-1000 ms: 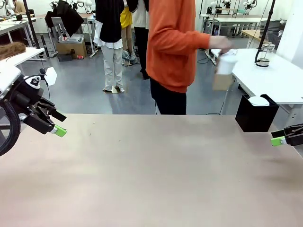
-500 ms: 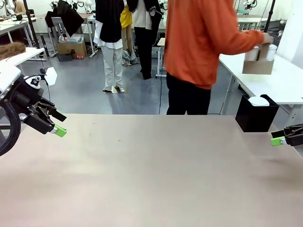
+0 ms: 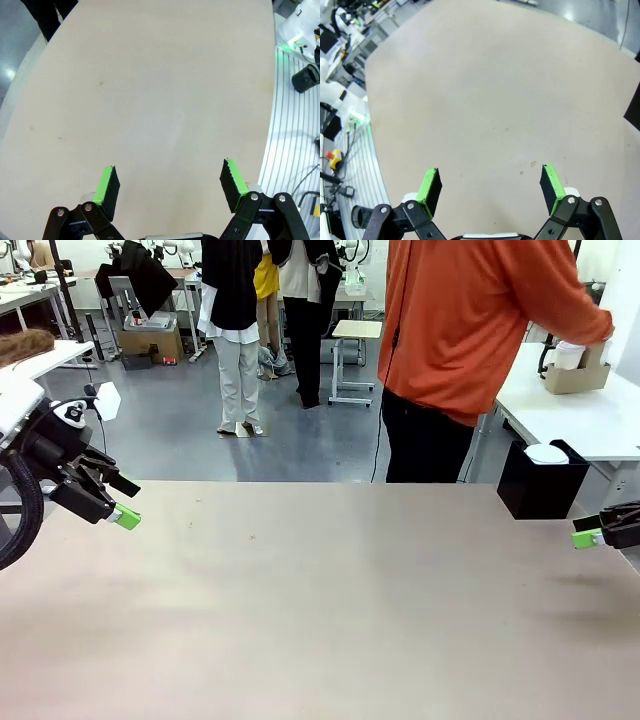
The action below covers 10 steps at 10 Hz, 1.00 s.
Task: Pour a drink into a cup and package it in a carrier.
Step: Insert the held 600 ml Paper Cup into the Cup Carrier.
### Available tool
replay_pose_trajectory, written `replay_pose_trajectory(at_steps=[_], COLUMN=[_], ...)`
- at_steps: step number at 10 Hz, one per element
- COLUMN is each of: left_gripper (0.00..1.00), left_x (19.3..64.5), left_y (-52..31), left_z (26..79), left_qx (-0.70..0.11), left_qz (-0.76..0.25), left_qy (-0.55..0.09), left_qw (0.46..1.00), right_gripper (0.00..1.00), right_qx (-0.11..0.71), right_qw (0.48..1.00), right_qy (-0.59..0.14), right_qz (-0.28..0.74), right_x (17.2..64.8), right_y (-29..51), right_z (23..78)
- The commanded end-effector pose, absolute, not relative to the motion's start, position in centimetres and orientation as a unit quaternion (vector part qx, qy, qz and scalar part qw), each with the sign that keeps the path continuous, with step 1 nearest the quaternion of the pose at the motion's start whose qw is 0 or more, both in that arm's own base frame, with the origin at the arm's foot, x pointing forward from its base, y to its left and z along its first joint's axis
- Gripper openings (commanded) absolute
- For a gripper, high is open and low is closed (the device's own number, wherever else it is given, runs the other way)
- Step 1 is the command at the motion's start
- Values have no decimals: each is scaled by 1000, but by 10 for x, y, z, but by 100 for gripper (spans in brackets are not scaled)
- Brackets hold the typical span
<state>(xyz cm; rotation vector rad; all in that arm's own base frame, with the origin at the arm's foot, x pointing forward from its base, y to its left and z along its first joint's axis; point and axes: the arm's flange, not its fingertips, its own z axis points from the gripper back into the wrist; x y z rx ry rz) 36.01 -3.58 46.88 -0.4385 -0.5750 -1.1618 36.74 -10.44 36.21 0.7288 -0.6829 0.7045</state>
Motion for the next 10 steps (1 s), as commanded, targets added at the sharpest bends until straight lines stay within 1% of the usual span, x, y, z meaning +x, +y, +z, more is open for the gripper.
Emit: replay_pose_trajectory(at_steps=[1,10], left_gripper=[100,100], left_x=[362,362], left_y=[-37,-37], left_z=[469,469], left_qx=[-209,-209], left_qz=[-532,-532], left_qy=[-272,-272], left_qw=[774,774], right_gripper=[100,100], right_qx=[339,339], right_qw=[820,820], right_qy=[-321,-321], right_qz=[333,333], right_x=[367,367], right_y=[-106,-106], right_z=[362,362])
